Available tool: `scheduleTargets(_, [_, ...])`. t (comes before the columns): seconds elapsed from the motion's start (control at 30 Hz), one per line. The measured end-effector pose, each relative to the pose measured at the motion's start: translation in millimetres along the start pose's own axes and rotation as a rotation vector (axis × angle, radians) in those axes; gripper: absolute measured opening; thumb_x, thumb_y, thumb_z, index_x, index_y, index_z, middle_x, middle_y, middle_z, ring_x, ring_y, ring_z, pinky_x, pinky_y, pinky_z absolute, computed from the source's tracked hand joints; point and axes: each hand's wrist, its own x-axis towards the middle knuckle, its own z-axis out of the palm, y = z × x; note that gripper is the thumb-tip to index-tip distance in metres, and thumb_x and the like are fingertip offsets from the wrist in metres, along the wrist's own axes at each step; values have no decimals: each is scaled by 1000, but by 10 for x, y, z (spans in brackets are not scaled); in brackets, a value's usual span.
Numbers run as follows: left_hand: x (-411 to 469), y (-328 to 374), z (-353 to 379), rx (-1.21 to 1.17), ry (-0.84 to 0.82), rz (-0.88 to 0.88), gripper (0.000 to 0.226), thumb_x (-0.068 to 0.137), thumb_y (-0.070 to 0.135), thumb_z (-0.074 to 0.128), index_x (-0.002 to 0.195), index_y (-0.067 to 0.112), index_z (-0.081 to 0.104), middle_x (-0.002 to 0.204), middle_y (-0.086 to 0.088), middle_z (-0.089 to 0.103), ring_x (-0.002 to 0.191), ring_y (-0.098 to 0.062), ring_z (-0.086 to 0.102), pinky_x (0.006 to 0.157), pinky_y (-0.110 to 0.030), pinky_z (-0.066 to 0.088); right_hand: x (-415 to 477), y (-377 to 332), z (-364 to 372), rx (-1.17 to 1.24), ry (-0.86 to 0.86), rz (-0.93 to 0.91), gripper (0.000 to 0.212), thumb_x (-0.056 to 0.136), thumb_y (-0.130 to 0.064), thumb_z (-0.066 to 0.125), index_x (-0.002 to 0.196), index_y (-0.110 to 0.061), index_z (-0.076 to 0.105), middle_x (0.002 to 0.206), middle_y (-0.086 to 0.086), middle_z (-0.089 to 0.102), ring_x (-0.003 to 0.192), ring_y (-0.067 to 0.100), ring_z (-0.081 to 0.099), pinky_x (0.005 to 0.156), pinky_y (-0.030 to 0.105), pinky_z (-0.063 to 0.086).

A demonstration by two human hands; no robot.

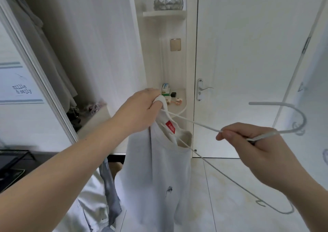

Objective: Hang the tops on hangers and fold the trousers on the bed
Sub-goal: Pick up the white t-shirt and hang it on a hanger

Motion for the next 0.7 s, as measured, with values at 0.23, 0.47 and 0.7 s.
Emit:
scheduleTargets(0.23, [-80,-10,-25,108,2,77,38,98,9,44,69,33,35,80,14,39,80,-17,38,71,-29,27,-36,41,302,222,-33,112,24,98,-25,61,78,-28,73,45,-12,36,42,8,30,45,19,28])
scheduleTargets(0.47, [-268,181,-11,43,-87,149,25,94,21,36,71,22,45,77,8,44,74,-8,44,67,-27,31,14,-54,475,48,-85,14,30,98,-16,60,72,-28,69,52,-15,52,51,0,46,52,11,34])
scheduleTargets(0.7, [-422,357,160,68,-159,154,33,98,18,43,68,30,36,76,8,44,77,-18,46,72,-37,36,-15,115,969,466,-97,199,35,102,-17,55,71,-24,70,50,4,43,43,15,36,45,25,31])
